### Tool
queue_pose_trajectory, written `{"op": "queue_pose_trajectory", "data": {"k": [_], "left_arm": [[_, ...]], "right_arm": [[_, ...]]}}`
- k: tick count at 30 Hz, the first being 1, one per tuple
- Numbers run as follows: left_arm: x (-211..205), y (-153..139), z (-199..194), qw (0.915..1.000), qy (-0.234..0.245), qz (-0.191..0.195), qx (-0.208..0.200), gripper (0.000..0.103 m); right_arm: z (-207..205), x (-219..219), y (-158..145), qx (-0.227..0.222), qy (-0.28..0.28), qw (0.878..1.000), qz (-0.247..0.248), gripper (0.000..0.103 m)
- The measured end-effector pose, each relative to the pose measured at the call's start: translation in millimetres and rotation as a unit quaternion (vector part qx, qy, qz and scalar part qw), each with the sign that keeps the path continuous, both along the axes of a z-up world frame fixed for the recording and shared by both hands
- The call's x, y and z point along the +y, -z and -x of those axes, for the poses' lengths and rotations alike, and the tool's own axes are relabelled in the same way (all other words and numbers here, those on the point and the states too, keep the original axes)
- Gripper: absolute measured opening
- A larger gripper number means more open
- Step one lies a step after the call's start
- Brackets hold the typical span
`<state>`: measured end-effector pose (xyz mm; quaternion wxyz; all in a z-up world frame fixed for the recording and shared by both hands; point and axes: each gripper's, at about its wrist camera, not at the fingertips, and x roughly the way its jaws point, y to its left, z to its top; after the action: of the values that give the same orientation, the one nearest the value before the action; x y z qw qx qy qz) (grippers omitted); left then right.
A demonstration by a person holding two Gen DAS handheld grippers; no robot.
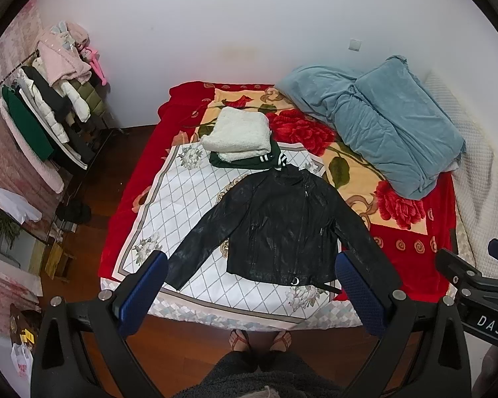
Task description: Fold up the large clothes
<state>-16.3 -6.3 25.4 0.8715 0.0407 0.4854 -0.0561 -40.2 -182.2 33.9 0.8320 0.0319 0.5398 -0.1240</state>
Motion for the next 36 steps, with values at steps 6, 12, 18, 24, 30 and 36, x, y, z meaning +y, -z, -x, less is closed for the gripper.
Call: {"op": "queue_pose_trajectory", "data": {"k": [6, 12, 18, 24, 30, 36], "left_arm": [[1, 2, -2, 1.0000, 0.005, 0.003, 0.001, 0.103], [5, 5, -5, 0.9999, 0.014, 0.006, 0.000, 0.103], [9, 15, -14, 0.9996, 0.014, -0.008, -0.022, 0.103], [11, 52, -46, 0.9967, 0.024, -0.022, -0.074, 0.103], [-13, 117, -94, 0.9960, 0.019, -0.054, -0.069, 0.103], [-57, 197, -142, 0.9948, -0.003, -0.088, -0.050, 0.103]], "right_arm": [[0, -2, -2, 0.000, 0.004, 1.000, 0.003, 0.103], [-10, -3, -8, 0.004, 0.011, 1.000, 0.004, 0.103], [-18, -5, 2, -0.005, 0.042, 0.999, 0.011, 0.103], [-28, -36, 52, -0.034, 0.122, 0.992, -0.012, 0.103], [-31, -100, 142, -0.025, 0.199, 0.979, -0.040, 0.083], [-38, -191, 282, 0.022, 0.276, 0.952, -0.127, 0.042]]}}
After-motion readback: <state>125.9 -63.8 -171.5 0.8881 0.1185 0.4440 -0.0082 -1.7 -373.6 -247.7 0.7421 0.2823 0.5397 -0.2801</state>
